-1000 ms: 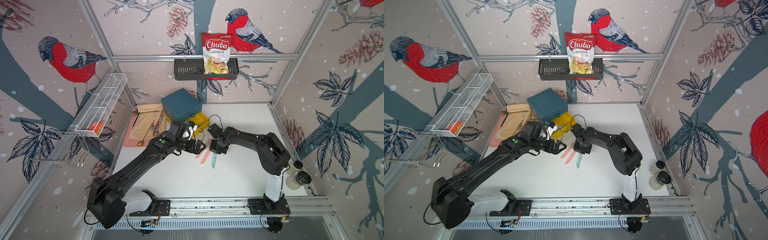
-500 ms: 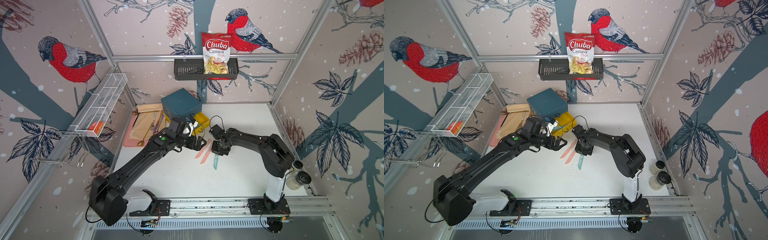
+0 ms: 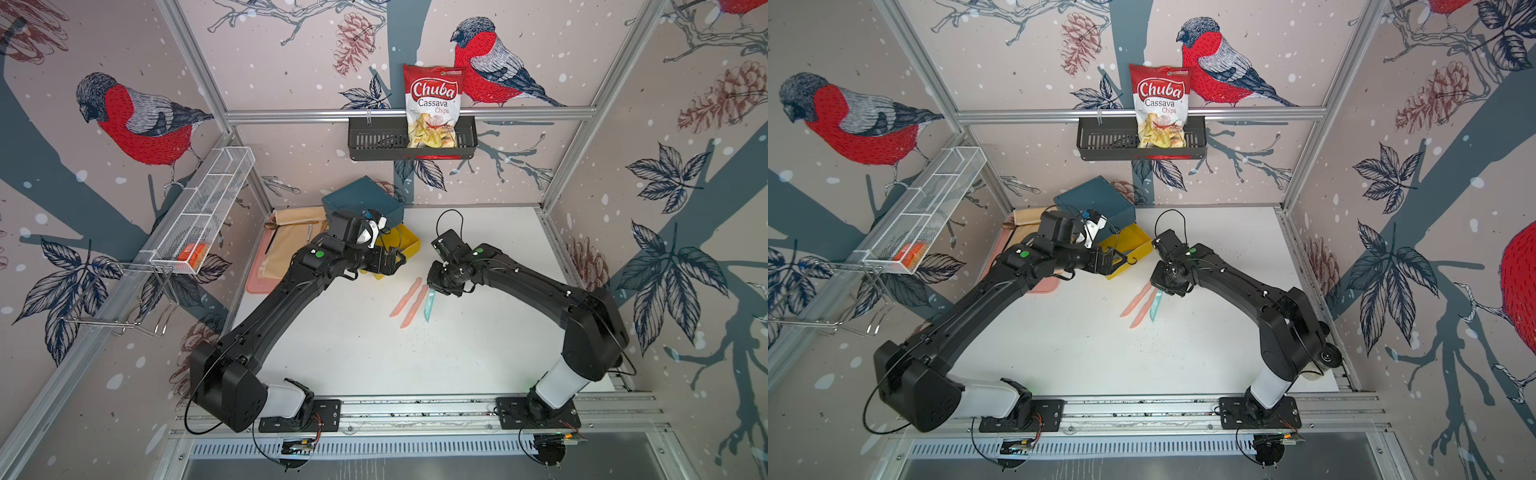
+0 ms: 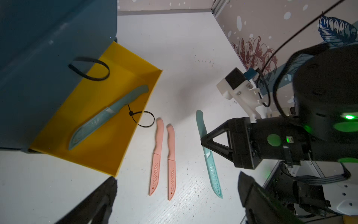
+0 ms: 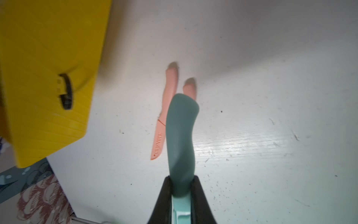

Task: Place the fruit knives into the drawer by color
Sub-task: Place the fruit knife in the drawer.

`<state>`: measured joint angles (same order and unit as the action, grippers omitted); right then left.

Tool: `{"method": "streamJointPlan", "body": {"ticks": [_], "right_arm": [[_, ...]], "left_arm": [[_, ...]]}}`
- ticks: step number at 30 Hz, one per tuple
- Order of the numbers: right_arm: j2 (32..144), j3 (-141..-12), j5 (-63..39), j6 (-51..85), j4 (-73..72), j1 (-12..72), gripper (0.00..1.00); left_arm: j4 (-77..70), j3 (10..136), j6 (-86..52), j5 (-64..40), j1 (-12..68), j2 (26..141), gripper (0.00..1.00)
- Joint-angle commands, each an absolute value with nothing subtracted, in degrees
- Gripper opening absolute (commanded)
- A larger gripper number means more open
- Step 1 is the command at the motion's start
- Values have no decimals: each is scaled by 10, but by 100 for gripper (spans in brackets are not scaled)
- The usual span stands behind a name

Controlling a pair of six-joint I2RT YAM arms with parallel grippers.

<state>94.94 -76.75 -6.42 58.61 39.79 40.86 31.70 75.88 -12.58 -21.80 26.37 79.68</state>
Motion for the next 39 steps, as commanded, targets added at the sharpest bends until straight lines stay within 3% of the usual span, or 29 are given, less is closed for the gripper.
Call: {"method": "streamJointPlan", "body": {"ticks": [1, 11, 18, 24, 27, 34, 39], "right_arm": [[944, -799, -104, 616, 351, 410, 0], [1030, -911, -204, 684, 168, 390, 0], [1135, -1013, -228, 679, 189, 373, 4], [1173, -1021, -254, 688, 166, 369, 34], [1186, -1029, -261, 689, 139, 368, 37], [1196, -1076, -267, 672, 150, 369, 28], [1085, -939, -245, 651, 101, 371, 16]], "left_arm": [[337, 791, -97, -216, 251, 812, 99], [345, 893, -90, -196, 214, 869, 99], [345, 918, -91, -203, 205, 894, 99], [346, 935, -92, -204, 197, 911, 99], [345, 954, -98, -209, 193, 929, 99], [375, 1026, -116, -163, 193, 982, 97], [447, 1110, -125, -66, 193, 1038, 78]]}}
